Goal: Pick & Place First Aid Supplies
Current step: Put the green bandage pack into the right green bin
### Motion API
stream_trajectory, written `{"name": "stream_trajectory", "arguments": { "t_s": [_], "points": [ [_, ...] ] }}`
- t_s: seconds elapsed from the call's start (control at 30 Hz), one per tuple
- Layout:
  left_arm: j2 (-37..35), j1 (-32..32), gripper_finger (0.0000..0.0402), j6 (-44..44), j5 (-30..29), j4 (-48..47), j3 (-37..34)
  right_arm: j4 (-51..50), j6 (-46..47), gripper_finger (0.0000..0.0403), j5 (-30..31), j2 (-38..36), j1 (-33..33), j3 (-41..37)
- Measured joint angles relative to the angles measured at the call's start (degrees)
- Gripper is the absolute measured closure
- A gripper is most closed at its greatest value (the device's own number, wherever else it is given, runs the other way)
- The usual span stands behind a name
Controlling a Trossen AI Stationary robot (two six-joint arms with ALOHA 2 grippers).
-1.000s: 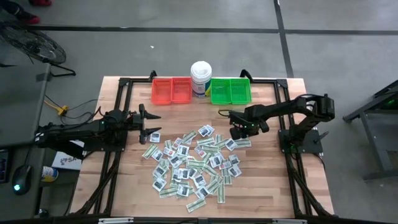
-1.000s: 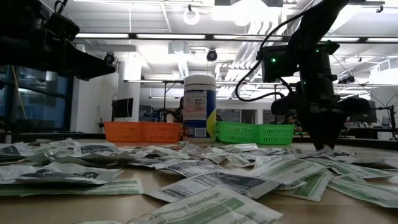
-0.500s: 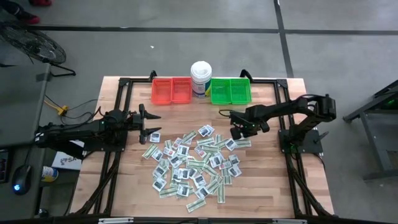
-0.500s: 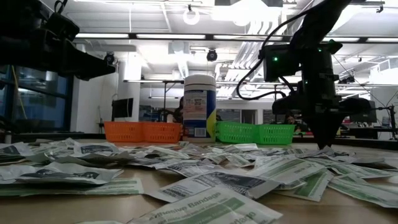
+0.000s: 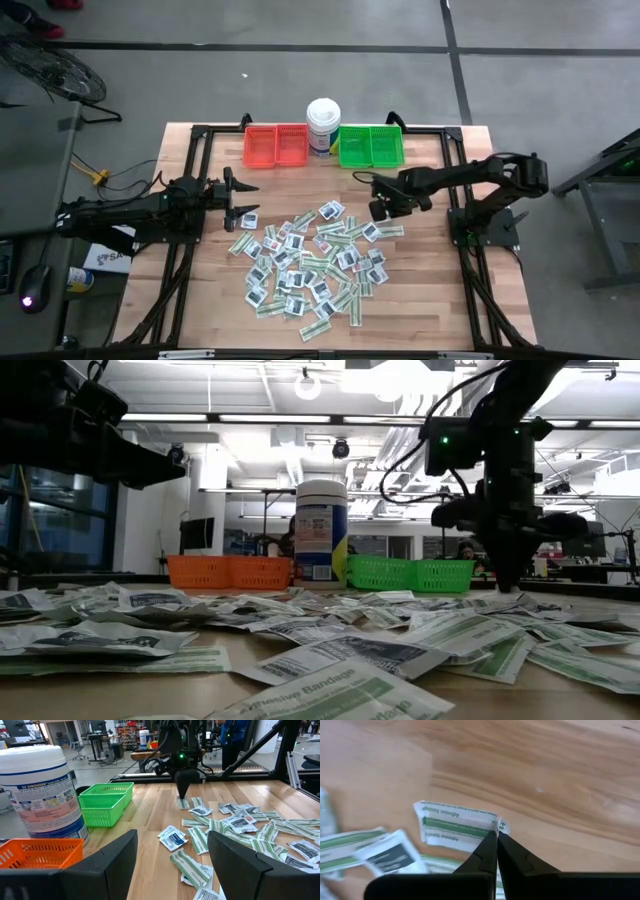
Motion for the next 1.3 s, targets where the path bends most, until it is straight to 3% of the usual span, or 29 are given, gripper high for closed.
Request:
{"name": "stream_trajectory", "arguments": {
  "t_s": [0.33,0.67,0.93,1.3],
  "points": [
    [0.0,0.0,0.0163,0.0,0.0,0.0,0.0,1.3,1.5,0.0403,0.7,-7.5,-1.2,0.1],
    [0.0,0.0,0.0163,0.0,0.0,0.0,0.0,1.0,0.9,0.0403,6.7,-16.0,-6.1,0.2],
    [0.0,0.0,0.0163,0.0,0.0,0.0,0.0,2.7,-8.5,0.0403,8.5,-18.8,-13.1,0.2],
    [0.0,0.0,0.0163,0.0,0.0,0.0,0.0,9.5,-26.7,0.0403,3.6,-18.8,-26.6,0.2]
  ]
}}
